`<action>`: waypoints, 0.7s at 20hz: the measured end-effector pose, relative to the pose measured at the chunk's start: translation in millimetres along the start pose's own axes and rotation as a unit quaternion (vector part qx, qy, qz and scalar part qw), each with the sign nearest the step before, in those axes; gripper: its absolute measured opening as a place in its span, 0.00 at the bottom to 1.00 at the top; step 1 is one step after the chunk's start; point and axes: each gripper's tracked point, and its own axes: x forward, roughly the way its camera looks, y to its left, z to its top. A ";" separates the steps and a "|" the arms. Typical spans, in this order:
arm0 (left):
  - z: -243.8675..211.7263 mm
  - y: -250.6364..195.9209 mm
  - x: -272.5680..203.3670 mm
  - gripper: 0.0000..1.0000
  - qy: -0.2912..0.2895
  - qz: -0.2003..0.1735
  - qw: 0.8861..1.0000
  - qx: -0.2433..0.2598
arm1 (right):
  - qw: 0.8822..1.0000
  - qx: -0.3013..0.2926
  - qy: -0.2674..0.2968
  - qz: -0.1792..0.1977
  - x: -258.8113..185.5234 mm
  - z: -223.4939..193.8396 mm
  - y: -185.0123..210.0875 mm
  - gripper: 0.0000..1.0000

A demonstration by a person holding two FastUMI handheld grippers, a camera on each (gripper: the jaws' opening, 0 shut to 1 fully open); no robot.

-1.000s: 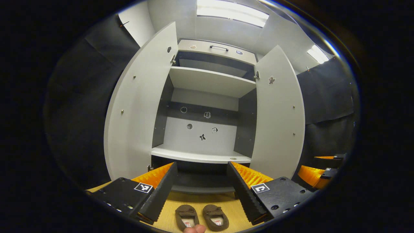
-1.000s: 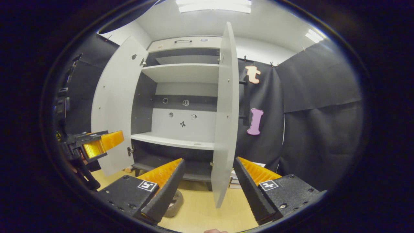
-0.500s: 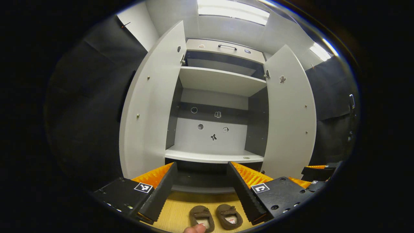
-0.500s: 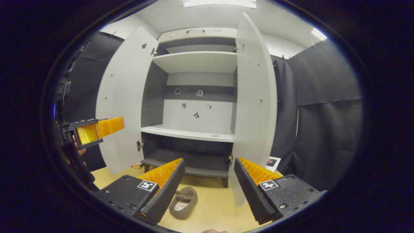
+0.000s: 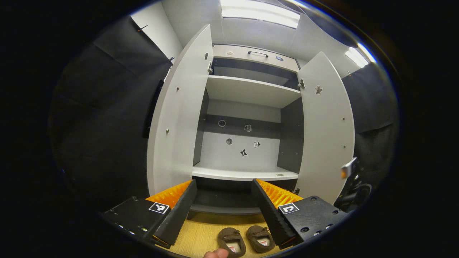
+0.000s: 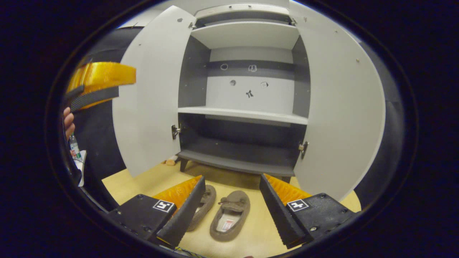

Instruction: Grab one shoe with the right hand and put it into the shoe cabinet, grab the other shoe with the left hand and put it into the shoe cabinet; then close the right door with the right hand and the left door with the left hand.

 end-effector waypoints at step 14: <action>-8.0 21.8 -12.9 0.95 0.008 0.016 1.000 -0.001 | 0.982 -0.003 0.190 0.008 87.2 -135.4 19.6 0.66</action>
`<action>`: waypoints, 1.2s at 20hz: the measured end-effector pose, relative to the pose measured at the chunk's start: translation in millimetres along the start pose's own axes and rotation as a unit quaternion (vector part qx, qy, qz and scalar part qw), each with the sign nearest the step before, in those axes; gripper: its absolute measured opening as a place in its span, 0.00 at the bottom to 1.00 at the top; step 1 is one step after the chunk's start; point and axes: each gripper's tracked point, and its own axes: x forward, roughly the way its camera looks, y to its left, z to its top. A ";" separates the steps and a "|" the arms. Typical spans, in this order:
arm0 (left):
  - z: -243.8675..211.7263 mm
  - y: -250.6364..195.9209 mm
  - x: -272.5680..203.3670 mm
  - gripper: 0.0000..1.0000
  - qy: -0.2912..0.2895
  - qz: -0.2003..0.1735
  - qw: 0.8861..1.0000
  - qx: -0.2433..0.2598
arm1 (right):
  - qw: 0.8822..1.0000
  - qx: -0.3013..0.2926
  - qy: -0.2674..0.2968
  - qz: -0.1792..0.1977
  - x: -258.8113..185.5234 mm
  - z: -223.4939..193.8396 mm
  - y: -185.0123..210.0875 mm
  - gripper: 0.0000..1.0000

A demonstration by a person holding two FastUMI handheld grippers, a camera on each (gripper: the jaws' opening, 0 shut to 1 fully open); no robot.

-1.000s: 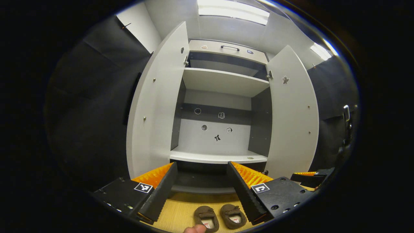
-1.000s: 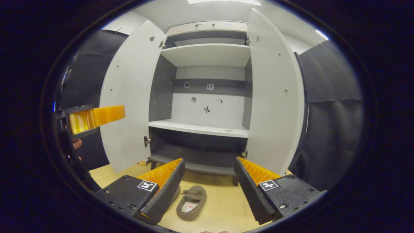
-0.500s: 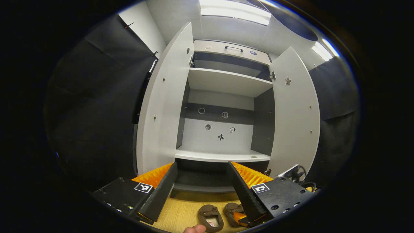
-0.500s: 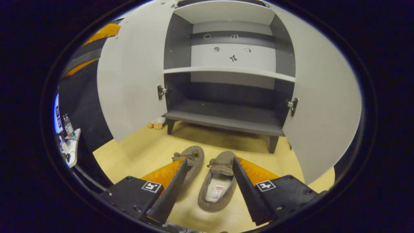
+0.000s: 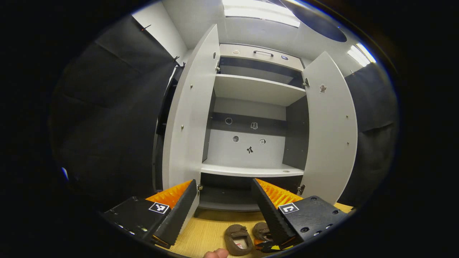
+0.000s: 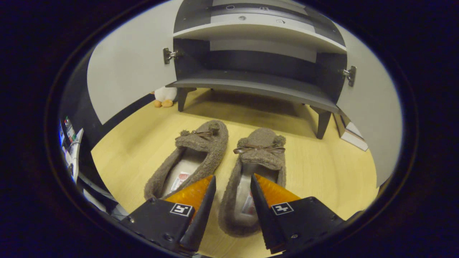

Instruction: Grab one shoe with the right hand and put it into the shoe cabinet, grab the other shoe with the left hand and put it into the shoe cabinet; then close the right door with the right hand and the left door with the left hand.

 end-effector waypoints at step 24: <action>-13.3 -5.0 -1.8 0.95 0.014 -0.010 1.000 0.000 | 0.983 -0.011 -0.181 -0.030 -88.0 83.3 -50.4 0.06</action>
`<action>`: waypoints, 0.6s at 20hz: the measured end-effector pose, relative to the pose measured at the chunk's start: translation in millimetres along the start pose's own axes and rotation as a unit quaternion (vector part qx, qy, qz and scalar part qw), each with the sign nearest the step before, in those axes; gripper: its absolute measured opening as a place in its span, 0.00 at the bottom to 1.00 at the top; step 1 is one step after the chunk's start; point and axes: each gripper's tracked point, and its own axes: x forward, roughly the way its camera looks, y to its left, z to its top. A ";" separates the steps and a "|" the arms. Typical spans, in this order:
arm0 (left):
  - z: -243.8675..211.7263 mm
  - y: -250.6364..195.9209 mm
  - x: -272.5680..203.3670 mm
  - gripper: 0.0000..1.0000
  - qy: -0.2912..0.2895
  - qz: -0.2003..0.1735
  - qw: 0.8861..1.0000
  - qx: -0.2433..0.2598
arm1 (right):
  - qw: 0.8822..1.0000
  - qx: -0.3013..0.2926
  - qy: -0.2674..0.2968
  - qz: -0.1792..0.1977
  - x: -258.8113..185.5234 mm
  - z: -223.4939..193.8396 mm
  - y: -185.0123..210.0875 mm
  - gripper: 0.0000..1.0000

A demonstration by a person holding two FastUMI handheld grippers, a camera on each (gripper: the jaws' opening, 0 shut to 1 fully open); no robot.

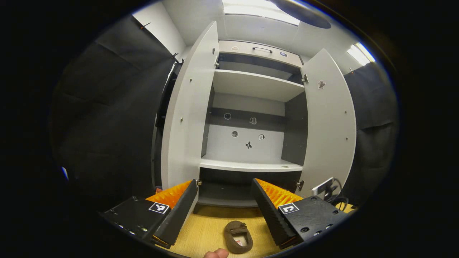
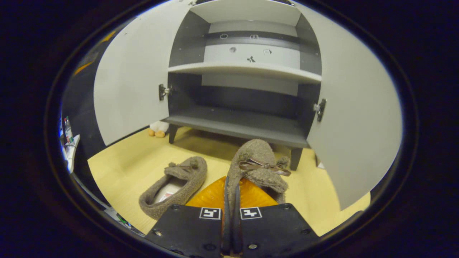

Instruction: Grab one shoe with the right hand and put it into the shoe cabinet, grab the other shoe with the left hand and put it into the shoe cabinet; then close the right door with the right hand and the left door with the left hand.

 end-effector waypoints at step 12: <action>-3.9 -21.5 -2.4 0.95 0.002 -0.030 1.000 -0.005 | 0.994 -0.018 -0.104 -0.009 -20.2 258.2 -27.4 0.07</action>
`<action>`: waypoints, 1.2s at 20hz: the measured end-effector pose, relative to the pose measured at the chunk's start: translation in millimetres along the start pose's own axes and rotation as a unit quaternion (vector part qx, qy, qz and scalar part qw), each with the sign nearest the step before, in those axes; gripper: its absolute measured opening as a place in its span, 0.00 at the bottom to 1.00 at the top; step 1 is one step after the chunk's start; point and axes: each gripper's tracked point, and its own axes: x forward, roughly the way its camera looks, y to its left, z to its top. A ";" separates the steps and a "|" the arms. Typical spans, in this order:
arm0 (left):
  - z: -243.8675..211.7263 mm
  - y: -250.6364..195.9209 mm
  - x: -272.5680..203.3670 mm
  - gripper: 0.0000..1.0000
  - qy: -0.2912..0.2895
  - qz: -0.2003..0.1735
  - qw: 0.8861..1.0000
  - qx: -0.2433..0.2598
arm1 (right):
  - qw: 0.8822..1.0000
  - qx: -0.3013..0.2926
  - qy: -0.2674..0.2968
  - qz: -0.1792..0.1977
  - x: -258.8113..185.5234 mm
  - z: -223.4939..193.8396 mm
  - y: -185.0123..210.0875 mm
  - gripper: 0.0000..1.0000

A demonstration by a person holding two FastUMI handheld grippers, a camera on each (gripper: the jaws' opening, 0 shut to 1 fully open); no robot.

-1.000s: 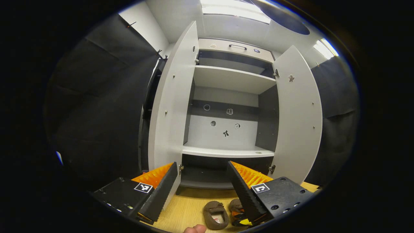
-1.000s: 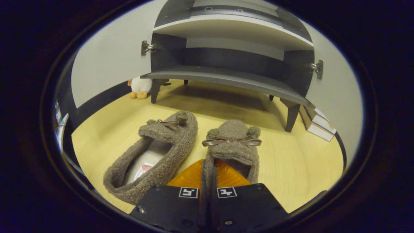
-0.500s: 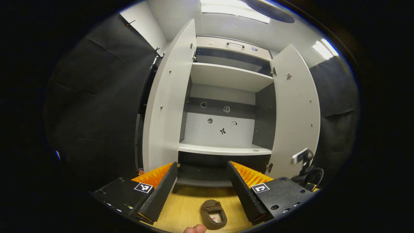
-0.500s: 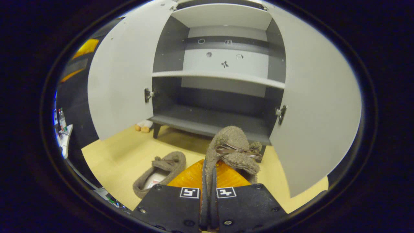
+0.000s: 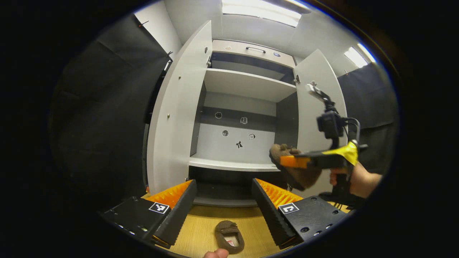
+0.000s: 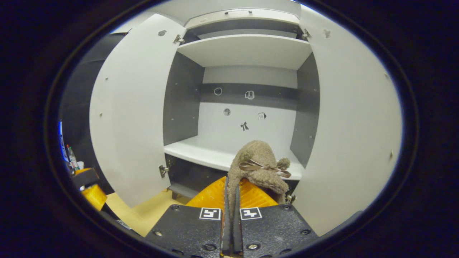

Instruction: Grab one shoe with the right hand and put it into the shoe cabinet, grab the other shoe with the left hand and put it into the shoe cabinet; then close the right door with the right hand and the left door with the left hand.

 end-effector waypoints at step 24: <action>13.7 27.9 -9.5 0.94 -0.017 0.039 0.999 -0.007 | 0.988 -0.025 0.138 -0.070 177.6 2.5 -26.4 0.52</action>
